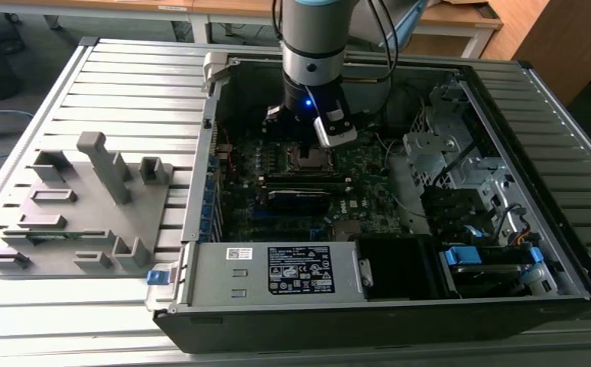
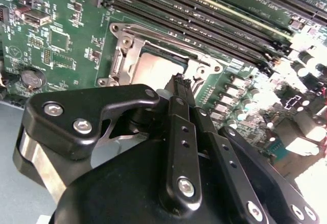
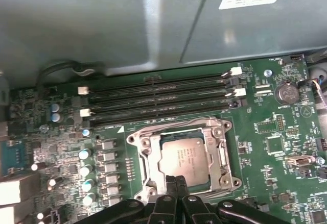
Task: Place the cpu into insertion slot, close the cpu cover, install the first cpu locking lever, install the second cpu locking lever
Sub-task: 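Install the second cpu locking lever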
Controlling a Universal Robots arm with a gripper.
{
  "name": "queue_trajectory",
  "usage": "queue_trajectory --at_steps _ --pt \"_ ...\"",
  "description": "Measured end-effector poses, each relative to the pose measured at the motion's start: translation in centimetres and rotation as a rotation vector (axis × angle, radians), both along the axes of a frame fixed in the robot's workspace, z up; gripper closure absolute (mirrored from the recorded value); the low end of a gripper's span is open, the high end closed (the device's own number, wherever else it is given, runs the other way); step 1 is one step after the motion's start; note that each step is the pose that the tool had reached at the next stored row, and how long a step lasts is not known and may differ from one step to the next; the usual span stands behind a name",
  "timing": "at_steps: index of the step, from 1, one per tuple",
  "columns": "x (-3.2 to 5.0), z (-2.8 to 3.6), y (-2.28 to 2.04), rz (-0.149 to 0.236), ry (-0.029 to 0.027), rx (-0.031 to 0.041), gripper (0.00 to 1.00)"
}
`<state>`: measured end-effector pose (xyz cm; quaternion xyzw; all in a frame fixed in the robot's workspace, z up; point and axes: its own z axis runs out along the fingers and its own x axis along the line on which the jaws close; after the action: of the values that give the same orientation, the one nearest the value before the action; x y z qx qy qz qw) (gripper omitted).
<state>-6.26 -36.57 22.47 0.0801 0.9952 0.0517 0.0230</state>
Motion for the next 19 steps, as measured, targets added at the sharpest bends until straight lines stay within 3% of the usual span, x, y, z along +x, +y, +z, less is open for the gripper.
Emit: queue_trajectory --at_steps 2,8,11,15,19 --pt "0.18 -0.03 0.23 -0.001 0.0000 -0.0080 0.89" --pt "1.06 -0.18 0.89 -0.006 0.0000 -0.0191 0.89" --pt "1.19 -0.27 1.34 -0.008 0.0000 -0.0327 0.89" --pt "1.20 -0.34 1.97 -0.010 0.0000 -0.0379 0.89" --pt "1.30 -0.41 1.98 -0.024 0.0001 -0.0427 0.89"
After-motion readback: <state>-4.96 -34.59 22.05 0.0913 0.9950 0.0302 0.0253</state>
